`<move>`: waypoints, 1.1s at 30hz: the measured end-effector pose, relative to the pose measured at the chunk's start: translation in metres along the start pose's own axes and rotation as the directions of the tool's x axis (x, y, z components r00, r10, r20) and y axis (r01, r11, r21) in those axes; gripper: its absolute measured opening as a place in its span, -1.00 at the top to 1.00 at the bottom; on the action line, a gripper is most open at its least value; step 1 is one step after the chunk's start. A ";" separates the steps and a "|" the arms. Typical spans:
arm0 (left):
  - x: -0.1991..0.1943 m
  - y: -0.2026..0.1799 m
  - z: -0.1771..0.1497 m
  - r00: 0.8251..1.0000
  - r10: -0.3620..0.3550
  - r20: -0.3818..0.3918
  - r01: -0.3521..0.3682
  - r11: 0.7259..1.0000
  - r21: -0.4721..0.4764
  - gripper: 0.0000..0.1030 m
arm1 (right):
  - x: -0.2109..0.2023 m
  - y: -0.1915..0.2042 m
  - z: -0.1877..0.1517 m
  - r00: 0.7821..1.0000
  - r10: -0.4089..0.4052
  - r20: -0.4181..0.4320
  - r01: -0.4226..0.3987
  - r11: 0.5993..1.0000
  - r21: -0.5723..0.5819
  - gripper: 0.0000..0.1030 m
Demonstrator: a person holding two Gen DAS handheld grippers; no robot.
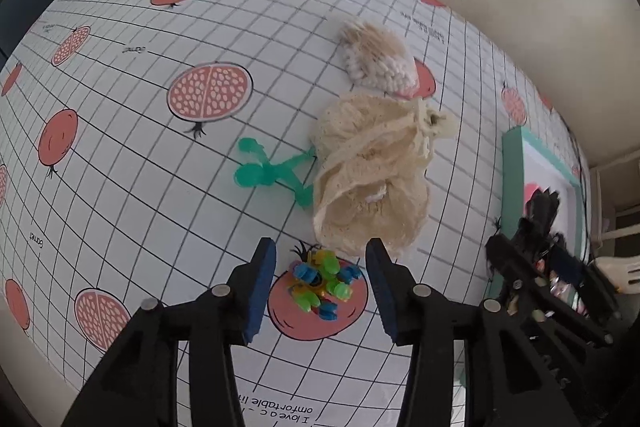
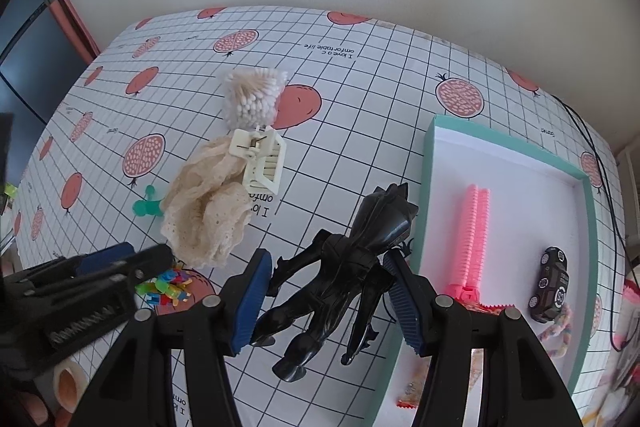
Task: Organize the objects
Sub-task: 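Carry the black figure and block toy over the tray with both grippers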
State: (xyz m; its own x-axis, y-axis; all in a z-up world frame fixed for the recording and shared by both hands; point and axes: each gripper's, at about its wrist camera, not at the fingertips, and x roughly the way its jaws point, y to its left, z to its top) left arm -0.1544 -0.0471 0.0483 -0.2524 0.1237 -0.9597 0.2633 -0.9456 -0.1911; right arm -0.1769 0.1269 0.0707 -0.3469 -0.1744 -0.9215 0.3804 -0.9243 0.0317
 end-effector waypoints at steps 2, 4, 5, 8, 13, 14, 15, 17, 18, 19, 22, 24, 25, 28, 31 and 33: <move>0.008 -0.003 -0.003 1.000 0.008 -0.022 -0.008 1.000 0.006 0.07 | -0.002 -0.002 -0.001 1.000 -0.003 0.000 0.003 1.000 -0.001 -0.18; 0.012 -0.004 -0.004 0.999 0.018 -0.031 -0.018 1.000 0.009 0.07 | -0.003 -0.003 -0.001 1.000 -0.004 0.000 0.004 1.000 0.000 -0.18; 0.013 -0.004 -0.005 0.999 0.026 -0.034 -0.026 1.000 0.013 0.07 | -0.003 -0.004 -0.002 1.000 -0.004 -0.001 0.004 1.000 0.001 -0.18; 0.018 -0.006 -0.006 0.998 0.043 -0.044 -0.042 0.999 0.022 0.07 | -0.003 -0.005 -0.002 1.000 -0.004 -0.004 0.004 1.000 0.002 -0.18; 0.023 -0.006 -0.008 0.997 0.060 -0.049 -0.059 0.998 0.024 0.07 | -0.004 -0.007 -0.002 1.000 0.003 -0.003 -0.003 1.000 0.007 -0.18; 0.024 -0.007 -0.008 0.997 0.063 -0.049 -0.061 0.998 0.028 0.08 | -0.004 -0.007 -0.003 1.000 0.004 -0.003 -0.004 1.000 0.008 -0.18; 0.024 -0.007 -0.009 0.997 0.063 -0.049 -0.062 0.998 0.031 0.08 | -0.004 -0.007 -0.003 1.000 0.005 -0.003 -0.005 1.000 0.008 -0.18; 0.025 -0.006 -0.009 0.997 0.060 -0.051 -0.059 0.998 0.025 0.22 | -0.005 -0.007 -0.002 1.000 0.005 -0.001 -0.005 1.000 0.008 -0.18; 0.026 -0.005 -0.009 0.997 0.056 -0.051 -0.055 0.998 0.019 0.24 | -0.006 -0.007 -0.002 1.000 0.005 0.000 -0.005 1.000 0.009 -0.18; 0.025 -0.004 -0.009 0.997 0.051 -0.049 -0.051 0.999 0.013 0.25 | -0.007 -0.007 -0.002 1.000 0.006 0.002 -0.006 1.000 0.009 -0.18; 0.022 -0.001 -0.008 0.998 0.046 -0.036 -0.046 0.999 0.004 0.27 | -0.009 -0.007 -0.001 1.000 0.006 0.005 -0.006 1.000 0.009 -0.18; 0.020 0.000 -0.008 0.999 0.039 -0.031 -0.039 0.999 -0.002 0.27 | -0.010 -0.008 -0.001 1.000 0.007 0.007 -0.007 1.000 0.011 -0.18; 0.019 0.001 -0.008 0.999 0.035 -0.030 -0.035 0.999 -0.005 0.27 | -0.010 -0.008 -0.001 1.000 0.008 0.008 -0.008 1.000 0.012 -0.18; 0.014 0.001 -0.007 1.000 0.020 -0.019 -0.020 1.000 -0.008 0.27 | -0.013 -0.009 0.000 1.000 0.010 0.013 -0.010 1.000 0.010 -0.18; 0.006 -0.001 -0.007 1.000 0.004 0.002 -0.004 1.000 -0.007 0.27 | -0.016 -0.009 0.000 1.000 0.012 0.020 -0.012 1.000 0.009 -0.18; -0.002 -0.003 -0.006 1.000 -0.006 0.020 0.006 1.000 -0.003 0.27 | -0.018 -0.010 0.001 1.000 0.015 0.026 -0.015 1.000 0.010 -0.18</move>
State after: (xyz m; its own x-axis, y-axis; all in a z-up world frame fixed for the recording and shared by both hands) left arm -0.1491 -0.0423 0.0491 -0.2726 0.1236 -0.9541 0.2647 -0.9438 -0.1979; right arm -0.1752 0.1396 0.0877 -0.3636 -0.1971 -0.9105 0.3769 -0.9249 0.0497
